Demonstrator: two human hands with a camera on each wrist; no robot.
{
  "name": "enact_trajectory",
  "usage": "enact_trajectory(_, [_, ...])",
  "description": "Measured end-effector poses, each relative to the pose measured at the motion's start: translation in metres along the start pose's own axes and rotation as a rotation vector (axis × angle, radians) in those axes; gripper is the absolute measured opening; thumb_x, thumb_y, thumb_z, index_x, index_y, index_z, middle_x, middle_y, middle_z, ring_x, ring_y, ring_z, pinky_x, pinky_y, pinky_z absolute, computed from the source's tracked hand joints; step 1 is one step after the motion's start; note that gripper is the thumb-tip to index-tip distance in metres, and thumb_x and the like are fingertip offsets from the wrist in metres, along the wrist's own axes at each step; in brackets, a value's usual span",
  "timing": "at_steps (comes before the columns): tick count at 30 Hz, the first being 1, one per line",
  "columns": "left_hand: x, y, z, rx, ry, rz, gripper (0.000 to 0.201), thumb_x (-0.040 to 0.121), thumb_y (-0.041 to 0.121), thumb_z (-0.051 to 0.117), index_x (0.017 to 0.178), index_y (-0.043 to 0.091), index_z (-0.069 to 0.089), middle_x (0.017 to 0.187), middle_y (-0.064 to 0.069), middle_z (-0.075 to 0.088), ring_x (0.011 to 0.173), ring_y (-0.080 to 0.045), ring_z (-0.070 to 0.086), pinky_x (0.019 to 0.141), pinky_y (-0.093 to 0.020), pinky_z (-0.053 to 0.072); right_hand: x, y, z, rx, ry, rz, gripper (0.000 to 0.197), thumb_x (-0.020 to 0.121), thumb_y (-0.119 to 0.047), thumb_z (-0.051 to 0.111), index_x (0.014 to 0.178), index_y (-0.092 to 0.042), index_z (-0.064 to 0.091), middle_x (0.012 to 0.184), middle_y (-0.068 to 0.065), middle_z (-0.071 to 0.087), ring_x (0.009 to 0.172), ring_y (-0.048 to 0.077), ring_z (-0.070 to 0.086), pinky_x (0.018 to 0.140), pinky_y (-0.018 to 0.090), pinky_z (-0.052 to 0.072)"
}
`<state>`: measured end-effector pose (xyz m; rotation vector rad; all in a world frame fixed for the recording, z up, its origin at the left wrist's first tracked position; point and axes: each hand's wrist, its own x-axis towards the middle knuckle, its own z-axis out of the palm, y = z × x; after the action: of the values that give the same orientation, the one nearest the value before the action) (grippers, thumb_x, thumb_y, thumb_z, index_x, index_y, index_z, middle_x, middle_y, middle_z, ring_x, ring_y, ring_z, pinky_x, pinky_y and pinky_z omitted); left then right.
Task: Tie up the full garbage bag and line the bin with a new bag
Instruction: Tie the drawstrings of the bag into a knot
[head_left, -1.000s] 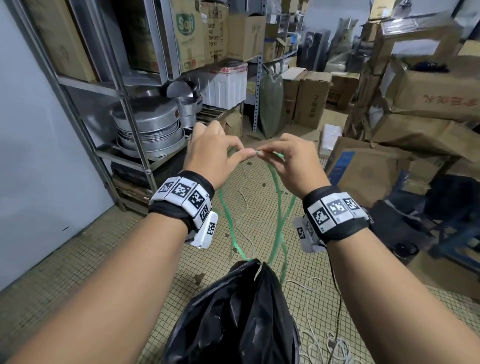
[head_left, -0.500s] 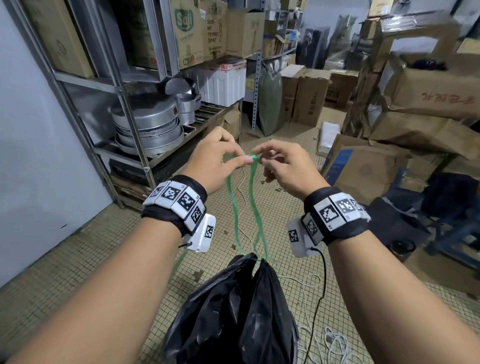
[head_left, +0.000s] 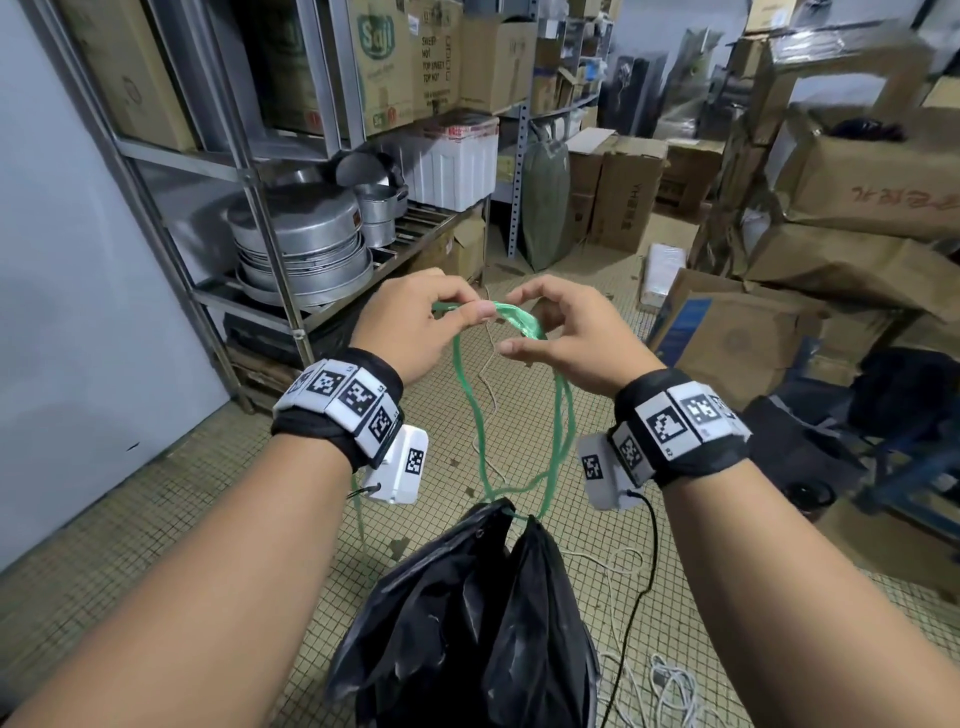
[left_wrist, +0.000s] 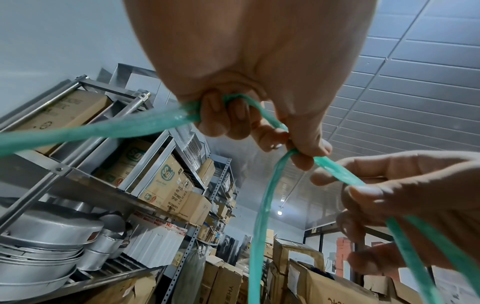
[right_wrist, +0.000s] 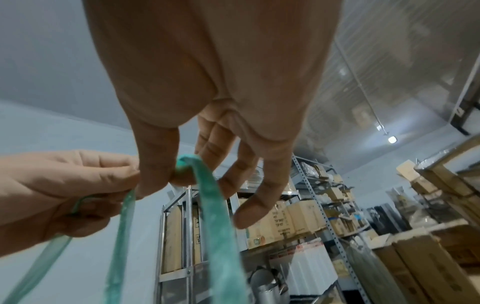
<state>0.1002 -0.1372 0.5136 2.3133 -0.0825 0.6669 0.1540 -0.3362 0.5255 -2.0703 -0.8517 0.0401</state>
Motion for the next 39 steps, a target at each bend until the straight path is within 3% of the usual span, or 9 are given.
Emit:
enact_trajectory(3, [-0.001, 0.0, -0.002, 0.019, -0.002, -0.027, 0.021, 0.088, 0.048, 0.07, 0.085, 0.028, 0.077, 0.083, 0.001, 0.068, 0.088, -0.024, 0.063, 0.089, -0.049, 0.05, 0.001, 0.001, -0.008, -0.11, 0.053, -0.014, 0.026, 0.084, -0.025, 0.079, 0.105, -0.017, 0.067, 0.083, 0.002, 0.074, 0.075, 0.014, 0.071, 0.071, 0.031, 0.06])
enact_trajectory(9, [-0.007, 0.001, -0.001, 0.034, 0.02, -0.06, 0.024, 0.086, 0.053, 0.069, 0.082, 0.031, 0.076, 0.079, 0.006, 0.068, 0.068, -0.014, 0.056, 0.069, -0.04, 0.051, 0.001, 0.004, -0.023, -0.258, 0.093, 0.019, 0.01, 0.092, -0.026, 0.071, 0.094, -0.017, 0.074, 0.072, -0.004, 0.072, 0.053, 0.011, 0.066, 0.05, 0.03, 0.053])
enact_trajectory(16, [-0.009, -0.002, -0.004, 0.02, 0.009, -0.085, 0.02, 0.087, 0.052, 0.069, 0.082, 0.034, 0.076, 0.083, 0.008, 0.071, 0.082, -0.016, 0.064, 0.079, -0.047, 0.054, -0.001, 0.019, -0.056, -0.803, 0.186, 0.093, 0.088, 0.065, -0.102, 0.032, 0.065, -0.021, 0.067, 0.055, -0.002, 0.06, 0.059, 0.015, 0.059, 0.055, 0.032, 0.055])
enact_trajectory(20, [-0.009, -0.002, -0.004, 0.009, 0.012, -0.083, 0.019, 0.087, 0.051, 0.07, 0.083, 0.034, 0.077, 0.083, 0.011, 0.071, 0.082, -0.013, 0.064, 0.08, -0.044, 0.054, -0.001, 0.027, -0.072, -1.114, 0.043, 0.239, 0.104, 0.052, -0.109, 0.009, 0.063, -0.021, 0.063, 0.064, 0.001, 0.06, 0.075, 0.024, 0.057, 0.087, 0.047, 0.04])
enact_trajectory(22, [-0.008, -0.001, -0.002, 0.002, 0.01, -0.074, 0.019, 0.087, 0.051, 0.07, 0.083, 0.033, 0.077, 0.083, 0.011, 0.071, 0.08, -0.013, 0.063, 0.078, -0.044, 0.054, -0.001, 0.028, -0.07, -1.113, -0.019, 0.294, 0.106, 0.048, -0.11, 0.017, 0.091, -0.029, 0.07, 0.095, 0.002, 0.069, 0.106, 0.028, 0.054, 0.1, 0.051, 0.028])
enact_trajectory(26, [-0.005, 0.001, 0.004, 0.004, 0.001, -0.033, 0.019, 0.086, 0.051, 0.071, 0.083, 0.033, 0.078, 0.079, 0.008, 0.068, 0.075, -0.016, 0.06, 0.072, -0.043, 0.052, -0.003, 0.014, -0.025, -0.665, -0.06, 0.08, 0.1, 0.055, -0.095, 0.053, 0.139, -0.041, 0.043, 0.123, -0.01, 0.062, 0.12, 0.016, 0.05, 0.103, 0.045, 0.032])
enact_trajectory(29, [-0.004, 0.002, 0.006, 0.011, 0.005, -0.005, 0.02, 0.085, 0.053, 0.071, 0.084, 0.034, 0.079, 0.073, 0.011, 0.064, 0.067, -0.009, 0.054, 0.062, -0.031, 0.043, 0.0, 0.008, 0.013, -0.461, 0.023, -0.078, 0.071, 0.072, -0.059, 0.078, 0.132, -0.028, 0.052, 0.112, -0.004, 0.066, 0.105, 0.017, 0.06, 0.095, 0.043, 0.048])
enact_trajectory(33, [-0.005, -0.002, 0.002, 0.02, 0.008, -0.011, 0.018, 0.085, 0.052, 0.071, 0.088, 0.037, 0.08, 0.07, 0.009, 0.062, 0.066, -0.01, 0.051, 0.061, -0.032, 0.041, 0.001, 0.011, 0.024, -0.331, 0.208, -0.159, 0.026, 0.085, -0.027, 0.079, 0.106, -0.016, 0.067, 0.089, -0.005, 0.068, 0.078, 0.013, 0.059, 0.078, 0.037, 0.053])
enact_trajectory(39, [-0.008, -0.007, -0.003, 0.043, 0.003, -0.021, 0.023, 0.086, 0.055, 0.067, 0.092, 0.036, 0.08, 0.075, -0.001, 0.064, 0.071, -0.023, 0.055, 0.069, -0.048, 0.05, -0.006, 0.017, 0.01, -0.149, 0.004, -0.131, 0.039, 0.088, -0.026, 0.076, 0.123, -0.022, 0.06, 0.084, 0.004, 0.067, 0.076, 0.017, 0.064, 0.078, 0.04, 0.056])
